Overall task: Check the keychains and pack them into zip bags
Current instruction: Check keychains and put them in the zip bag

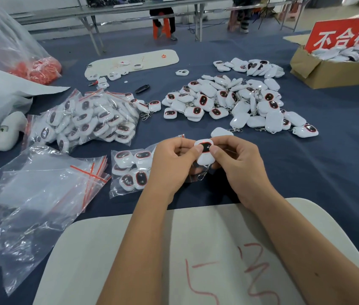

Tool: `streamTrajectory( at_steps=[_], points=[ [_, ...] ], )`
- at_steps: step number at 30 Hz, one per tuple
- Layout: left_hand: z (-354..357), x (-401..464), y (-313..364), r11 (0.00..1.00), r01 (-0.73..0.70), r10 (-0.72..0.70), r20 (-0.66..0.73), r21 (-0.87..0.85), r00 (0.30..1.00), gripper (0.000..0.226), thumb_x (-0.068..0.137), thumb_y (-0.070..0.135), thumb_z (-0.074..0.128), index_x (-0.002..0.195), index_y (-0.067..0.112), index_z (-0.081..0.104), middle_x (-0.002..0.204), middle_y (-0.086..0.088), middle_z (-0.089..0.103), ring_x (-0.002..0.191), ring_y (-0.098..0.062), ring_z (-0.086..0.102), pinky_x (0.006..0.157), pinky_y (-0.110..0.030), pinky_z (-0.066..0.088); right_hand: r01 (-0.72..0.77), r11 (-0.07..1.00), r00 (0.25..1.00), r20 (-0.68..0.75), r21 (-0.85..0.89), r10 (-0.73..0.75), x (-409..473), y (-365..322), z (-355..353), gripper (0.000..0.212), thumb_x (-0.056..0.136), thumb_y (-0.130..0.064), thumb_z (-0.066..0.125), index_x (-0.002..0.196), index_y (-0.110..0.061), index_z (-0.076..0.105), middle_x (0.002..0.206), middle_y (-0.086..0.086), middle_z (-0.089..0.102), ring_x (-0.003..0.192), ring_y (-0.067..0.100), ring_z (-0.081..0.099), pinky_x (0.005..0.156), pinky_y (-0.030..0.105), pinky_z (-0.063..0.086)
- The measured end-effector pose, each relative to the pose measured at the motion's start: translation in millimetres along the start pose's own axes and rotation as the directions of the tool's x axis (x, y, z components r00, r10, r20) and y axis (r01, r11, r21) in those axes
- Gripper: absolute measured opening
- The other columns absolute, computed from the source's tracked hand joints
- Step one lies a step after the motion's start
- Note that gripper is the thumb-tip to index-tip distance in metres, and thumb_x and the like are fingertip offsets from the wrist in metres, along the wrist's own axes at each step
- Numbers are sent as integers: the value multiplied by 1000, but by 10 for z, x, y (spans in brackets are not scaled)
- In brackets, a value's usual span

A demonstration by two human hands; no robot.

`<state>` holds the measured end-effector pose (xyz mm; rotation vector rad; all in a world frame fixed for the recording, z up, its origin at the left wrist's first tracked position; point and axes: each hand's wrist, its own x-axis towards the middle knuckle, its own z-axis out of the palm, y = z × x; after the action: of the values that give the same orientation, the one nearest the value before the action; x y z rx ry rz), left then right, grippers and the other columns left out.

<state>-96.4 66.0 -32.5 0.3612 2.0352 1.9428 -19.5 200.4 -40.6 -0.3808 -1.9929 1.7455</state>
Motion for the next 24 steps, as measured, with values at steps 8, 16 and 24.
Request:
streamTrajectory(
  at_steps=[8,16,24],
  points=[
    [48,-51,34,994,-75,76,2,84,997,5,95,11,74,95,14,78,83,-8,77,74,-18,72,62,-29,62,-1,1000,999,-51,-10,1,10,2,-10,14,97,-13,71,90,-24,75,74,-15,74,64,-4,64,61,8,47],
    [16,-55,44,983,-141,142,-2,121,990,8,93,11,75,97,15,81,78,-1,77,70,-8,68,61,-22,57,-18,999,1000,-10,34,19,22,3,-20,11,99,-14,69,93,-20,75,80,-3,76,67,4,64,65,19,54],
    [94,-42,49,982,-172,181,-118,79,976,6,92,12,76,96,14,80,79,1,77,62,-5,63,61,-20,53,-48,994,996,81,94,41,56,27,-33,12,97,-7,71,105,-16,74,93,3,77,79,13,69,76,28,59]
  ],
)
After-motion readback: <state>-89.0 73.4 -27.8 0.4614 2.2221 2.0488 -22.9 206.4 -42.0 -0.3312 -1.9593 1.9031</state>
